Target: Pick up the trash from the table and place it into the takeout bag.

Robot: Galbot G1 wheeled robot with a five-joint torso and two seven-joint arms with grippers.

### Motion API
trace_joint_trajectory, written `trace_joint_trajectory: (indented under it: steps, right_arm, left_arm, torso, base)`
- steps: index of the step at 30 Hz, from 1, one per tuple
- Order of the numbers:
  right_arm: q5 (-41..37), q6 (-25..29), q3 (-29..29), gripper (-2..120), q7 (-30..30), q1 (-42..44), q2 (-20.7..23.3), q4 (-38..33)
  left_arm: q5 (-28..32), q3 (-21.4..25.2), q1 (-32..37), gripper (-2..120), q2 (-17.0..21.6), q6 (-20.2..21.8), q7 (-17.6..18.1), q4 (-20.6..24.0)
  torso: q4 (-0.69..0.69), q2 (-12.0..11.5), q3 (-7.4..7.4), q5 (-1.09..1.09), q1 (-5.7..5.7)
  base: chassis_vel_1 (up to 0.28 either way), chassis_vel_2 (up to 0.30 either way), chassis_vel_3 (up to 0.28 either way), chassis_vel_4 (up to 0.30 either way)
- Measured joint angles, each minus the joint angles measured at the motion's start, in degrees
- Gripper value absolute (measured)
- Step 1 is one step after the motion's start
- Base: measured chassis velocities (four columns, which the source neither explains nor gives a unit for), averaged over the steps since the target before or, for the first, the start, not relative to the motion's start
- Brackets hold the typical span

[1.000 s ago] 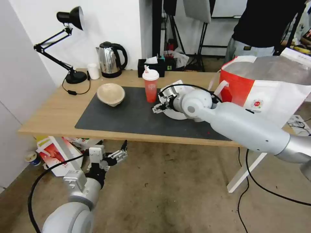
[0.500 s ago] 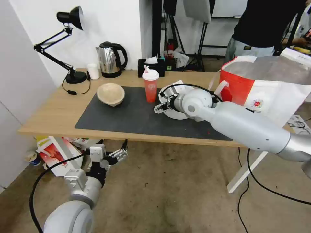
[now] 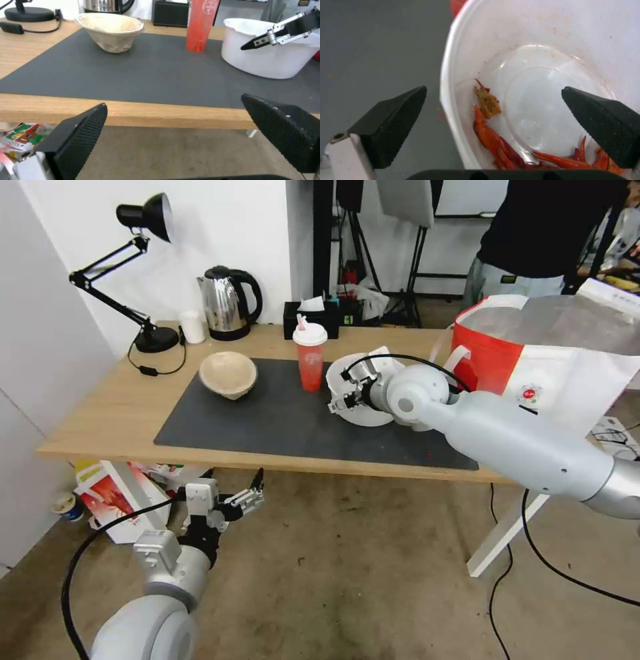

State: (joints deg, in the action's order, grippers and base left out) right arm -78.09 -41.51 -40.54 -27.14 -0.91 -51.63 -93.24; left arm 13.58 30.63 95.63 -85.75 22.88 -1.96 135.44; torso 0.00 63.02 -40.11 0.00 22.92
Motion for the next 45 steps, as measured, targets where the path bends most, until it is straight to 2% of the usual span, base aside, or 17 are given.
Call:
trace_joint_trajectory:
  steps: [30,34,35,39,41,44,45]
  right_arm:
    - [0.4,0.0,0.1,98,1.2,0.3,-2.0,2.6]
    - [0.4,0.0,0.1,84,1.7,-0.3,-2.0,2.6]
    - [0.4,0.0,0.1,84,1.7,-0.3,-2.0,2.6]
    - [0.3,0.0,0.0,67,1.7,-0.6,-1.9,2.6]
    - [0.3,0.0,-0.1,63,1.7,-0.6,-1.8,2.5]
    - [0.3,0.0,-0.1,48,1.7,-0.7,-1.8,2.4]
    - [0.3,0.0,-0.1,48,1.7,-0.7,-1.8,2.4]
  left_arm:
    - [-0.2,-0.2,-0.5,100,0.1,-0.1,0.0,-0.4]
    - [0.0,-0.2,-0.7,100,0.3,-0.1,0.0,-0.4]
    - [0.0,-0.2,-0.7,100,0.3,-0.1,0.0,-0.4]
    - [0.0,-0.2,-0.9,100,0.3,-0.1,0.1,-0.5]
    - [0.0,-0.3,-0.9,100,0.3,-0.2,0.1,-0.5]
    - [0.0,-0.3,-0.9,100,0.3,-0.2,0.1,-0.5]
    - [0.0,-0.3,-0.9,100,0.3,-0.2,0.1,-0.5]
  torso:
    - [0.0,0.0,0.0,0.0,0.0]
    - [0.0,0.0,0.0,0.0,0.0]
    - [0.0,0.0,0.0,0.0,0.0]
    - [0.0,0.0,0.0,0.0,0.0]
    - [0.0,0.0,0.0,0.0,0.0]
    - [0.01,0.0,0.0,0.0,0.0]
    - [0.01,0.0,0.0,0.0,0.0]
  base:
    - [0.0,0.0,0.0,0.0]
    - [0.0,0.0,0.0,0.0]
    - [0.0,0.0,0.0,0.0]
    - [0.0,0.0,0.0,0.0]
    - [0.0,0.0,0.0,0.0]
    - [0.0,0.0,0.0,0.0]
    - [0.0,0.0,0.0,0.0]
